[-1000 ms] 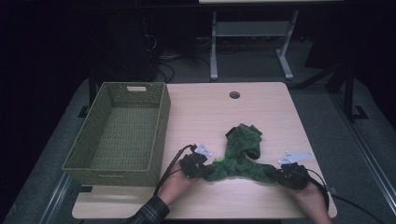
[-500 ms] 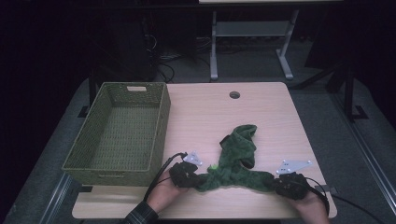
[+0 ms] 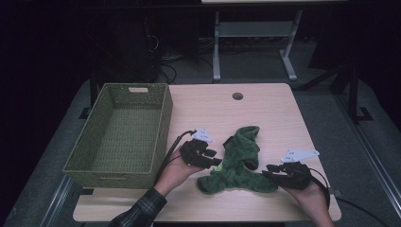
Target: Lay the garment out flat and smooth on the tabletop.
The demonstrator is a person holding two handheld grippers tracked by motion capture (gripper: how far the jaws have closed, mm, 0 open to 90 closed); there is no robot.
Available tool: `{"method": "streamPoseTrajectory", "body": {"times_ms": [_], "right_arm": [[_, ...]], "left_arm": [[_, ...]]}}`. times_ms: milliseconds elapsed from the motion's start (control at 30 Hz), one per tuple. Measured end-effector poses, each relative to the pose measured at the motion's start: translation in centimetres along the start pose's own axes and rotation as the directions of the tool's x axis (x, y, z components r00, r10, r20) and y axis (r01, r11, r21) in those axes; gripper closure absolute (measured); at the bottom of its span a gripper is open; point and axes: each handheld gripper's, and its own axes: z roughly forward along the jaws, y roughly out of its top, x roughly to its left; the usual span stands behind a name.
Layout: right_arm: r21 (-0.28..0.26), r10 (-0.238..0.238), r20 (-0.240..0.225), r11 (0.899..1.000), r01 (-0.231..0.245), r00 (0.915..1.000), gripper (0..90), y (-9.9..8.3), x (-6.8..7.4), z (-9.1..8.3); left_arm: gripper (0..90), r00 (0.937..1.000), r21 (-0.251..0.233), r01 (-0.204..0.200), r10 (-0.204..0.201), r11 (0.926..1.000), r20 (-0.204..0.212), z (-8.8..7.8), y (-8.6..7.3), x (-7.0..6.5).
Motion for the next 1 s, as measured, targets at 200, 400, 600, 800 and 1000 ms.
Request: {"method": "streamPoseTrajectory", "body": {"times_ms": [200,400,600,800,1000], "right_arm": [[0.017,0.007,0.000,1.000,-0.007,1.0000,62.8,0.2,-0.2,0.7],[0.037,0.017,-0.009,0.999,-0.017,0.9998,61.5,-0.1,-0.2,1.3],[0.041,0.019,-0.012,0.999,-0.019,0.9997,60.8,-0.2,-0.1,1.7],[0.039,0.033,-0.012,0.999,-0.032,0.9994,60.0,0.0,-0.1,2.0],[0.038,0.044,-0.012,0.998,-0.044,0.9989,60.0,0.7,0.2,2.9]], "left_arm": [[54.6,0.9999,-0.006,-0.001,0.001,1.0000,-0.012,1.7,2.4,2.1],[54.0,0.9996,-0.019,0.017,-0.017,0.9997,0.024,3.5,3.6,3.7],[65.7,0.9990,0.023,0.011,-0.012,0.9997,0.042,5.2,3.4,3.8],[83.9,0.9999,0.006,0.009,-0.009,0.9999,0.014,3.5,2.6,3.1],[84.2,0.9999,-0.034,0.016,-0.016,0.9993,-0.003,1.6,1.2,2.6]]}}
